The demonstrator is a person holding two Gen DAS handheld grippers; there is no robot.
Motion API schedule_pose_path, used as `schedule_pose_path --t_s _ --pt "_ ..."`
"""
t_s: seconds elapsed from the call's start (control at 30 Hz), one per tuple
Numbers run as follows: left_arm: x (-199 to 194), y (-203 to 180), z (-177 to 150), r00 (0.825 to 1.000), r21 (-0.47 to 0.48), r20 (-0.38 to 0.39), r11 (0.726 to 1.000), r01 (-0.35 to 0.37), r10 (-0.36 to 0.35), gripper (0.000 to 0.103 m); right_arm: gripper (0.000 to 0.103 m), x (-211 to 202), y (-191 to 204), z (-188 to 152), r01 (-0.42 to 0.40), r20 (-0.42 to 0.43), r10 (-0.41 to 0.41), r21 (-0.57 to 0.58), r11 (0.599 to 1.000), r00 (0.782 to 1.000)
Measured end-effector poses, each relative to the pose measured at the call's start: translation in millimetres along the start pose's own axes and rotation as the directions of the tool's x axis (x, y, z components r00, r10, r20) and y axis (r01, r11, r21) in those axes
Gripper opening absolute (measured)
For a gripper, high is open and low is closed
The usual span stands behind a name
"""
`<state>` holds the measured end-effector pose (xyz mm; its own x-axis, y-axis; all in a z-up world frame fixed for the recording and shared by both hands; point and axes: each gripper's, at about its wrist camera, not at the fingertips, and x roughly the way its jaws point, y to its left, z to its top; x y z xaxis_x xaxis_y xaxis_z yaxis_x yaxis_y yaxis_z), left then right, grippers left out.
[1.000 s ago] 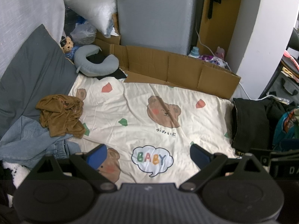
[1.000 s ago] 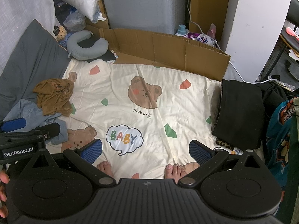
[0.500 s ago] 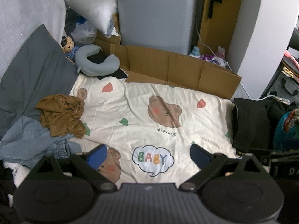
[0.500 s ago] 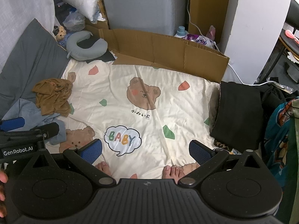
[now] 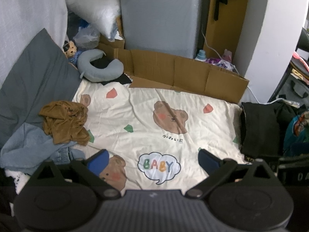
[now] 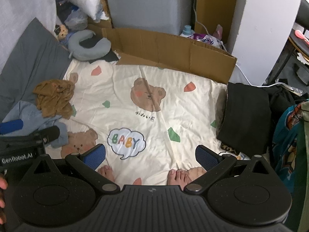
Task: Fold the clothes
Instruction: 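Move both grippers toward the crumpled brown T-shirt on the jeans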
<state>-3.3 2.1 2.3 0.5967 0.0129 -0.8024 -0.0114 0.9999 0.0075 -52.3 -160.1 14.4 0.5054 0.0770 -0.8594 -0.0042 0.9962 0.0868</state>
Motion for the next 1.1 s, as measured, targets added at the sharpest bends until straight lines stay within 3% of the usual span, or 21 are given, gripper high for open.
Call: schedule_pose_path --t_s 0.2,0.57,1.1 --pt "-2.4 5.0 3.2 0.999 -0.002 0.004 0.999 0.053 -0.053 0.102 0.102 -0.2 -8.3 4.8 -0.015 0.000 0.015 0.022 1.000 1.000" --pt "-3.0 19.5 16.5 0.999 0.041 0.040 0.999 0.025 -0.026 0.102 0.102 2.1 -6.4 23.1 -0.048 0.014 0.047 0.019 0.999 0.999" --pt "17.4 76.2 27.1 0.998 -0.086 0.060 0.996 0.012 -0.007 0.102 0.102 31.7 6.1 56.4 -0.033 0.022 0.032 0.029 0.999 0.999"
